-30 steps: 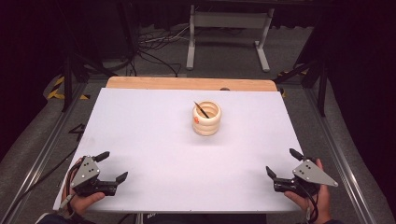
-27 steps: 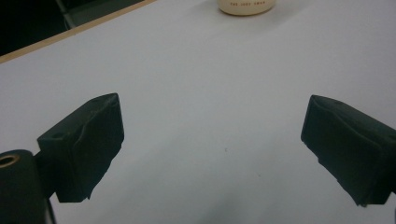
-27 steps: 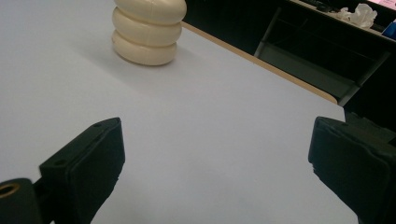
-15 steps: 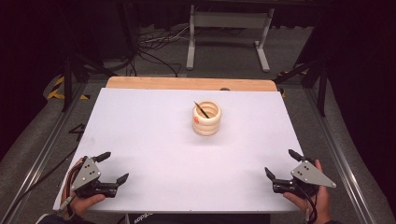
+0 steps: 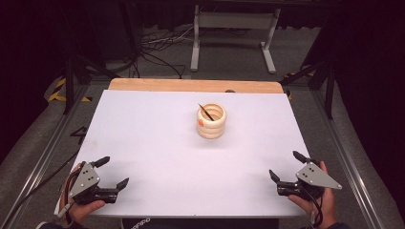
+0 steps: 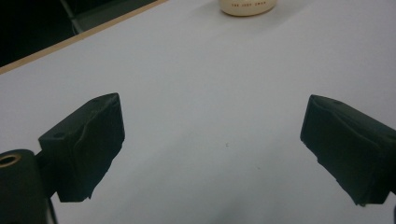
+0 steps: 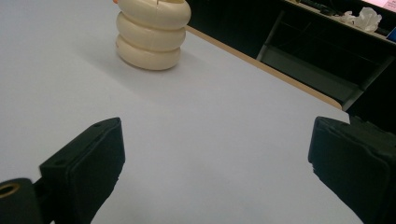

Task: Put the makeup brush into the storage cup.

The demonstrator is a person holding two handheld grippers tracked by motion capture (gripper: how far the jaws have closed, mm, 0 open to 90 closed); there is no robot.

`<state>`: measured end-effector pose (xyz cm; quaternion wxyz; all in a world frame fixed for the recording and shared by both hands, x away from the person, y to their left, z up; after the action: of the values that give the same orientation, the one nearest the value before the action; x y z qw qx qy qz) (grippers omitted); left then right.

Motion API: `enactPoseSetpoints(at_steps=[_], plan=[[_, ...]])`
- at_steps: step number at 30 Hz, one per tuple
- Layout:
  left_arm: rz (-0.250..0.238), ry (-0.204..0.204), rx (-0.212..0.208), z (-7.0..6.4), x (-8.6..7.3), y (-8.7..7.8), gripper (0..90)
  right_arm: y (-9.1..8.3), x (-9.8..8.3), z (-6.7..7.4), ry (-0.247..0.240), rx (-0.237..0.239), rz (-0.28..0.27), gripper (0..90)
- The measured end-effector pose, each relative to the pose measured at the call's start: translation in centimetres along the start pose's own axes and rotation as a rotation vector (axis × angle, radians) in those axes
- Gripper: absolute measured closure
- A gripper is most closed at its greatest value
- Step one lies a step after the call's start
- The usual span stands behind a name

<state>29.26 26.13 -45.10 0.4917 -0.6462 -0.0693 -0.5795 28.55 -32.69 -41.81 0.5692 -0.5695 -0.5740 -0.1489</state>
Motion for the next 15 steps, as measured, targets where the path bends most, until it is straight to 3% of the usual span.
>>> enactPoseSetpoints(at_steps=[3,15], plan=[[-0.001,-0.001,0.003,-0.07,-0.05,-0.14,7.0,-0.07,0.31,-0.04,0.007,-0.024,-0.017,4.9],[-0.003,-0.001,-0.009,-0.01,0.05,0.12,7.0,0.33,0.16,-0.28,0.010,-0.011,-0.013,4.9]])
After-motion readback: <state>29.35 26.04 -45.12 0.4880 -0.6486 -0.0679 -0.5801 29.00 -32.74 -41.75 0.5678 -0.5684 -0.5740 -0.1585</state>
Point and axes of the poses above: each handheld gripper's, and its own axes: y roughly forward along the jaws, x roughly out of its top, z roughly to its left, the point moved 1 cm from there along y, roughly forward along the jaws, and after that the axes turned 9 degrees about z, right-handed, at the moved point
